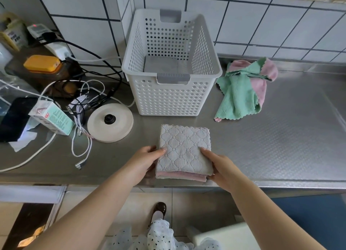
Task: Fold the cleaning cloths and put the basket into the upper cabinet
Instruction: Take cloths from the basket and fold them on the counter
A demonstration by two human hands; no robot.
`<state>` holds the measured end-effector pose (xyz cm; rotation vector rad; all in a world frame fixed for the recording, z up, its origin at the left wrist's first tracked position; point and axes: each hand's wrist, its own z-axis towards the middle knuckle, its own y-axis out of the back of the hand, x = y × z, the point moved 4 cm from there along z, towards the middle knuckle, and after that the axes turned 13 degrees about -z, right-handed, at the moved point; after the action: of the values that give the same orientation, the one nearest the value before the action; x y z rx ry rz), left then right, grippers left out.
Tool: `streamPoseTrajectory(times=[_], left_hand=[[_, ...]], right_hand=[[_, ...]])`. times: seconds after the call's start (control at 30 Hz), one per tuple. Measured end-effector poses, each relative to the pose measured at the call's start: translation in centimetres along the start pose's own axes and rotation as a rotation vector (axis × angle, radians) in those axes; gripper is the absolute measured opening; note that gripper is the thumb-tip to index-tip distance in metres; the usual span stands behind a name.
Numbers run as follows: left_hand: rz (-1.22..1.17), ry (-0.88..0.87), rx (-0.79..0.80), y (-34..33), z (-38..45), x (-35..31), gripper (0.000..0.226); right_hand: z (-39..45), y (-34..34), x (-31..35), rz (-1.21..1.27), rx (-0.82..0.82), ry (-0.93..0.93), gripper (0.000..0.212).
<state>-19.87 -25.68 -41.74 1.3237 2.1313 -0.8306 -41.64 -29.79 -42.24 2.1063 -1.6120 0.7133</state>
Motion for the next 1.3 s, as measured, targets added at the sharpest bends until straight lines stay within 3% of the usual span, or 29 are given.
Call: streamPoseTrajectory(times=[0.1,0.2,0.33,0.43,0.57,0.7,0.87,1.0,1.13,1.3], left_hand=[[-0.153,0.020,0.068,-0.2,-0.4,-1.3,0.020],[-0.205,-0.007,0.105,-0.4,-2.6,-3.5,0.027],[-0.209,-0.072,0.192,-0.1,-6.8,-7.5,0.033],[-0.248,-0.122,0.196,0.5,-8.9,-10.5,0.042],[-0.283,-0.180,0.208,1.2,-9.9,-14.0,0.049],[-0.318,-0.238,0.252,1.7,-10.1,-17.0,0.088],[-0.343,-0.321,0.221,1.3,-10.0,-19.8,0.039],[-0.308,-0.355,0.263,0.3,-9.6,-22.6,0.038],[-0.275,-0.391,0.263,-1.5,-6.6,-27.0,0.048],[-0.205,-0.420,0.172,-5.1,-0.5,-33.2,0.018]], right_hand=[[-1.1,-0.7,0.7,0.114,0.107,-0.027,0.051],[-3.6,-1.3,1.7,0.150,0.188,0.002,0.052],[-7.5,-2.5,4.8,0.130,0.275,0.076,0.090],[-10.1,-3.6,8.0,0.127,0.293,0.169,0.100],[-12.3,-4.9,12.0,0.108,0.277,0.307,0.082],[-12.7,-5.9,15.2,0.047,0.310,0.393,0.092],[-12.1,-6.6,18.3,0.006,0.335,0.453,0.080],[-11.1,-6.7,21.3,-0.040,0.339,0.496,0.086],[-8.8,-6.1,26.6,0.030,0.228,0.511,0.051],[-4.0,-5.3,34.2,0.095,0.036,0.526,0.032]])
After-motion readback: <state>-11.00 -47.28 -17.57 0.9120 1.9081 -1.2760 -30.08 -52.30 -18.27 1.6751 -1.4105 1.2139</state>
